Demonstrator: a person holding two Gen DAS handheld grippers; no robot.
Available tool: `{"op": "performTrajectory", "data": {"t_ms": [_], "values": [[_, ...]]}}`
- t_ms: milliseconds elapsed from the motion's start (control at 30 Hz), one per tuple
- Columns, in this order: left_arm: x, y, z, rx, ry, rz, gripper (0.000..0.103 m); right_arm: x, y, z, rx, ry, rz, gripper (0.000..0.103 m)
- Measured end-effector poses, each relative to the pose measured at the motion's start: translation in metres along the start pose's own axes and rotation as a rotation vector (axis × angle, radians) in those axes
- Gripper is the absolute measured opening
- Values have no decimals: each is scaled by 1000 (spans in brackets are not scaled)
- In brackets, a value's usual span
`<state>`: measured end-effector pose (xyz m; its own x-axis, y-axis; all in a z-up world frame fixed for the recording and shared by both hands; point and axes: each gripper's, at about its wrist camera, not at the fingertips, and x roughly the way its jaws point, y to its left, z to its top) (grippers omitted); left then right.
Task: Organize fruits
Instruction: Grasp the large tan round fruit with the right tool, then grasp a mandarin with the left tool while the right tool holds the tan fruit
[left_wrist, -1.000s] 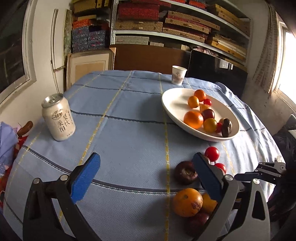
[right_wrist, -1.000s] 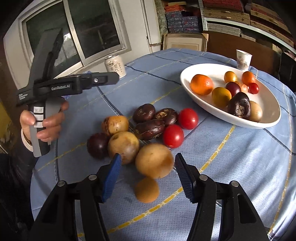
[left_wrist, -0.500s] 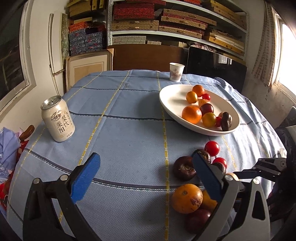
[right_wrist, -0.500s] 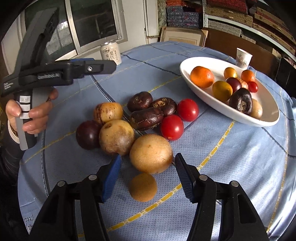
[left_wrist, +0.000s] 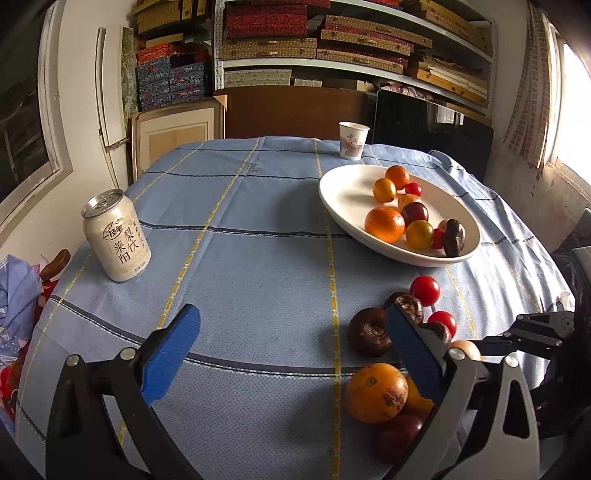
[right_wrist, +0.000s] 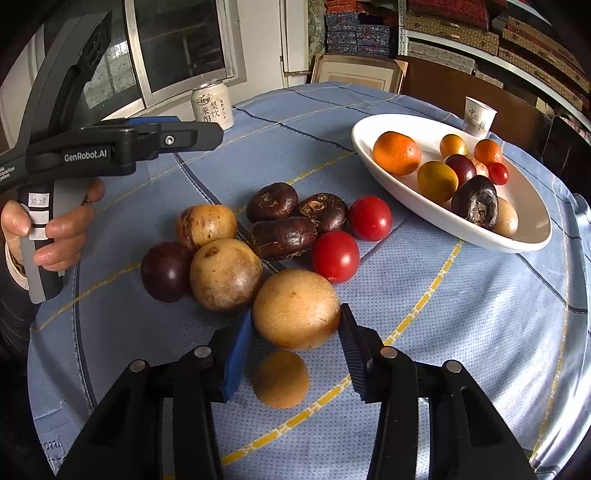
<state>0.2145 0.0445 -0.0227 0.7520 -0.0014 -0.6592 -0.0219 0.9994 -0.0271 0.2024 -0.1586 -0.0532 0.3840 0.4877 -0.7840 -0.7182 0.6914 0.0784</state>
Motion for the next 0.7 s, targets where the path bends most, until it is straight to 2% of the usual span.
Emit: {"op": "performTrajectory", "data": {"t_ms": [200, 300, 400, 467, 500, 567, 667, 700], "values": [[8, 15, 0, -74, 47, -51, 98, -14, -17, 1, 99, -61, 51, 46], [13, 20, -1, -101, 96, -128, 98, -20, -30, 1, 177, -94, 76, 46], [18, 18, -4, -95, 161, -256, 98, -19, -37, 1, 204, -92, 59, 46], [19, 17, -8, -82, 190, -306, 97, -18, -38, 0, 210, -88, 58, 46], [21, 15, -10, -76, 206, -325, 95, -17, -38, 0, 210, -86, 58, 46], [27, 13, -17, -77, 263, -403, 78, -17, -37, 0, 199, -83, 53, 46], [37, 10, -25, -100, 329, -484, 64, -16, -35, 0, 189, -81, 55, 46], [40, 8, -26, -105, 344, -495, 63, -17, -33, 0, 188, -80, 55, 46]]}}
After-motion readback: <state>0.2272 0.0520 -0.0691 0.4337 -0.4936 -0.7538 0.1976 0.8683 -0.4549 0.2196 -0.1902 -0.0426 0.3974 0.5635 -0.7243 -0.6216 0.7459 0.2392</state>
